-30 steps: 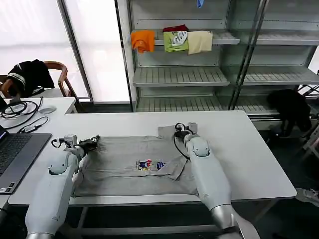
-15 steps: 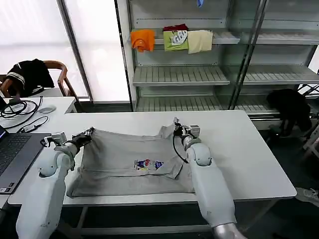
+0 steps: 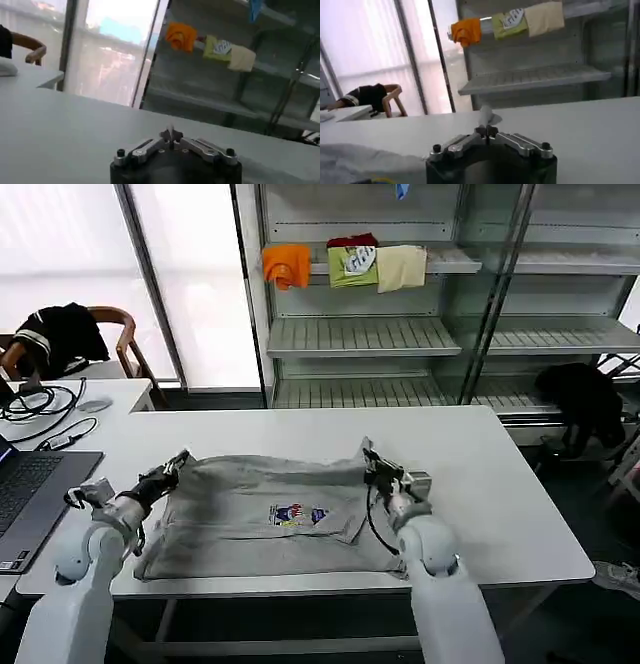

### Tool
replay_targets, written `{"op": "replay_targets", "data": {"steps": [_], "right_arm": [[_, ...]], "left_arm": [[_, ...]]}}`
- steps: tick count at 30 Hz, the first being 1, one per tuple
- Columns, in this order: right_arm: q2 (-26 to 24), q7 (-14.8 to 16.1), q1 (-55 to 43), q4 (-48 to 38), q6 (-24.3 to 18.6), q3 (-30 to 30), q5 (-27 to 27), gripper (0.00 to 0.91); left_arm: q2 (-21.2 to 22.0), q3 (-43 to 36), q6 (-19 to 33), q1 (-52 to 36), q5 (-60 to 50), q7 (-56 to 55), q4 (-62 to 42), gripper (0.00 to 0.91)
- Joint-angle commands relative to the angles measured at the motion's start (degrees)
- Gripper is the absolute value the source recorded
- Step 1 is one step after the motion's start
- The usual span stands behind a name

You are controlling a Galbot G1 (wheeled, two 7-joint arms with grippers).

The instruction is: Fold and organize the clothes.

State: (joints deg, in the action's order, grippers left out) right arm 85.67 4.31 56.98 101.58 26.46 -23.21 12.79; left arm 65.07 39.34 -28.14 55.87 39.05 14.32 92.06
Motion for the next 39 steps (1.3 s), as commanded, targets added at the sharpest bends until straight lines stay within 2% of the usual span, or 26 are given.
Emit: {"op": "replay_targets", "data": {"steps": [1,12,20,21,22,23,25,27,30,32,35,37,39], "right_arm": [[-3.88,0.02,12.43,11.06,1.22,-0.49,1.81,0.000],[-3.85,-0.47,16.30,15.28,1.83,0.05,0.89,0.000],[-3.81,-0.10,18.72,16.76,2.20,0.22,-1.94,0.010],[-3.71,-0.31,18.91,16.78,2.35,0.27,-2.22,0.907],[-3.52,-0.54,19.15,16.84,2.52,0.26,-2.56,0.907],[-3.31,-0.58,19.32,16.89,3.13,0.13,-3.15,0.907],[-2.84,-1.06,19.69,16.62,2.47,0.07,-6.25,0.907],[-2.25,-2.12,20.20,16.35,1.47,0.01,-12.91,0.907],[-2.00,-4.76,20.97,16.24,2.20,-0.10,-19.99,0.907],[-2.16,-5.13,21.21,16.09,2.18,-0.15,-22.07,0.907],[-1.92,-5.48,21.44,15.96,0.36,-0.85,-21.24,0.907],[-1.87,-6.37,21.06,16.61,-1.94,-1.39,-16.28,0.907],[-1.83,-6.89,20.10,17.72,-4.86,-2.44,-8.55,0.907]], "left_arm": [[-0.29,3.86,0.75,9.77,3.01,3.07,4.73,0.000],[-2.11,7.43,0.39,14.90,4.19,4.58,7.21,0.000],[-1.81,7.68,-0.28,16.95,1.27,4.83,7.36,0.010],[-1.73,7.69,-0.29,16.97,0.98,4.71,7.32,0.020],[-1.66,7.69,-0.29,16.90,0.58,4.54,7.23,0.877],[-1.61,7.67,-0.31,16.79,0.32,3.99,7.23,0.907],[-1.40,7.71,-0.46,16.63,-0.32,3.16,7.35,0.907],[-1.24,7.83,-0.35,16.89,-1.59,2.39,7.91,0.907],[-0.74,7.88,0.26,17.72,-6.88,1.34,9.32,0.907],[-0.21,7.90,0.67,18.23,-10.27,0.52,10.27,0.907],[1.09,8.04,1.37,19.20,-14.12,-1.61,11.37,0.907],[1.83,8.08,1.68,20.09,-15.07,-2.88,11.93,0.907],[2.62,8.06,2.23,21.00,-16.04,-4.05,12.33,0.907]]}}
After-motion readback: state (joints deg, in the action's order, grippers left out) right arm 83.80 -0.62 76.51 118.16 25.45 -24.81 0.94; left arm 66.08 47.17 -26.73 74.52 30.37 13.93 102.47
